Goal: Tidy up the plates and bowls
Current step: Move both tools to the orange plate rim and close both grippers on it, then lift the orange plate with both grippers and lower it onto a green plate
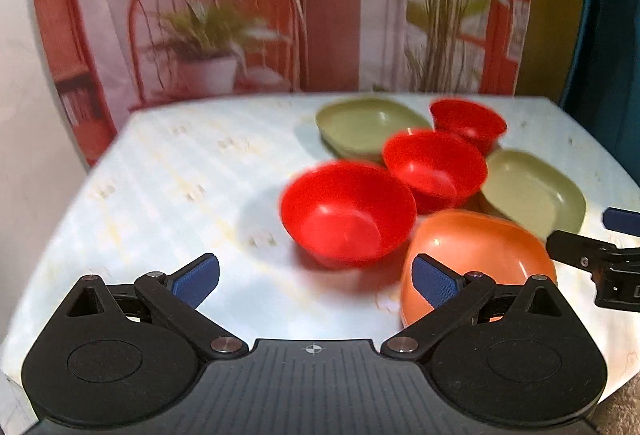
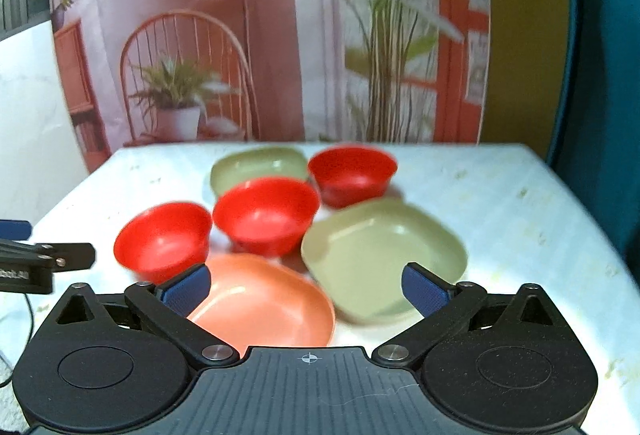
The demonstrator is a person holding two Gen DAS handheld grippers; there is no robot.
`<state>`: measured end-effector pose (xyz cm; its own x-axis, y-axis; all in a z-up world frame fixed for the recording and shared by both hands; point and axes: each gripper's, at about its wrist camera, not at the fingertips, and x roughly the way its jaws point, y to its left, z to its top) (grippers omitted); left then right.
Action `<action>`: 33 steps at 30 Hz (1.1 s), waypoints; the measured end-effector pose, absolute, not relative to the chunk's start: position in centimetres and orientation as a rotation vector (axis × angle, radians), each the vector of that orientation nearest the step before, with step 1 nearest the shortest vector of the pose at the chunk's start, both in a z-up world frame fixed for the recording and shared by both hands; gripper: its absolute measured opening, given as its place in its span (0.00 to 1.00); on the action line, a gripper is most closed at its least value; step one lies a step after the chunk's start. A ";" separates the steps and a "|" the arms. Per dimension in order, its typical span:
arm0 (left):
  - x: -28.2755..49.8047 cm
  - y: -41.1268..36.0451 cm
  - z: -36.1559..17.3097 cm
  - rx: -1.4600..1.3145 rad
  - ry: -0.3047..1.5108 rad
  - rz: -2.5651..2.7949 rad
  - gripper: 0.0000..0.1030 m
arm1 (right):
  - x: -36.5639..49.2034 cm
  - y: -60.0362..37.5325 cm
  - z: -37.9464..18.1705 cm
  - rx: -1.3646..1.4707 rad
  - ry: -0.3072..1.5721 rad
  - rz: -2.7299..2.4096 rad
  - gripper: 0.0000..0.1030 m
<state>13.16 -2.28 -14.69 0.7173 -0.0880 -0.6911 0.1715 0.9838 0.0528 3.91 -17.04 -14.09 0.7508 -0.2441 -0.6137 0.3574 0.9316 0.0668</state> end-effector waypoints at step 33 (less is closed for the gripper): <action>15.7 -3.3 -19.9 -0.102 1.019 -0.371 0.14 | 6.1 -19.7 -17.9 0.260 0.787 -0.280 0.54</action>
<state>15.70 -3.30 -19.92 0.4679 -0.3485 -0.8122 0.2546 0.9332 -0.2537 6.08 -19.65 -17.85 0.6729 -0.1497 -0.7244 0.3418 0.9314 0.1250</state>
